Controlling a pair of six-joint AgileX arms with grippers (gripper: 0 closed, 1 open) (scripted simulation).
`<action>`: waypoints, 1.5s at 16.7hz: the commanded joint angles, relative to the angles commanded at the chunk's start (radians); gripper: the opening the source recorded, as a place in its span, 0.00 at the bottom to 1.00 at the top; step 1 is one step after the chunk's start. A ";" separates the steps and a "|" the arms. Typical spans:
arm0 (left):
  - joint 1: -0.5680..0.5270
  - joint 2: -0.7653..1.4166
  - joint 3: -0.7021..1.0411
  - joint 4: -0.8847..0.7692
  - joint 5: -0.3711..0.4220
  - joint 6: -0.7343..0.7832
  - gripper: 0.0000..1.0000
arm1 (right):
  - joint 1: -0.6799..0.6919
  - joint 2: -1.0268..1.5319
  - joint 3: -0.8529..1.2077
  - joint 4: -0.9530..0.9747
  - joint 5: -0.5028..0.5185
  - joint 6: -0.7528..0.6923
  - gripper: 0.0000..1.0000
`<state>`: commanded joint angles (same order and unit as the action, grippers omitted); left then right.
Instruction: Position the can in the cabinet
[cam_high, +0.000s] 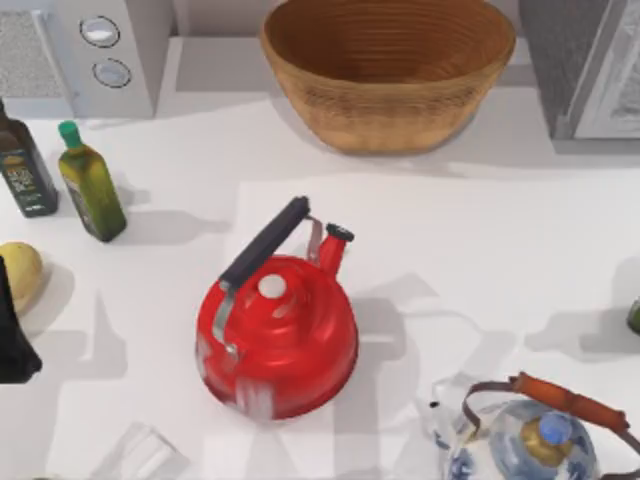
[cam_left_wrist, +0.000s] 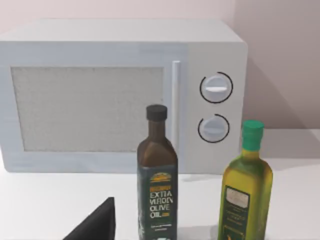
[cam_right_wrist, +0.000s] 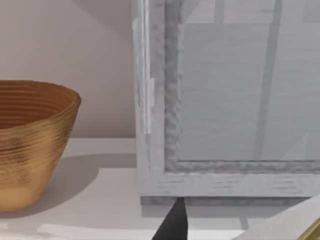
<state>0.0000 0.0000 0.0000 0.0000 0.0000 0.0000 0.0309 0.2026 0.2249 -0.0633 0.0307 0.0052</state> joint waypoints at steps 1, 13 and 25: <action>0.000 0.000 0.000 0.000 0.000 0.000 1.00 | 0.008 0.058 0.072 -0.018 0.009 0.001 0.00; 0.000 0.000 0.000 0.000 0.000 0.000 1.00 | 0.121 0.884 1.192 -0.281 0.129 0.011 0.00; 0.000 0.000 0.000 0.000 0.000 0.000 1.00 | 0.150 1.124 1.517 -0.357 0.164 0.015 0.00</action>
<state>0.0000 0.0000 0.0000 0.0000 0.0000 0.0000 0.1812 1.3263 1.7423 -0.4200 0.1944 0.0204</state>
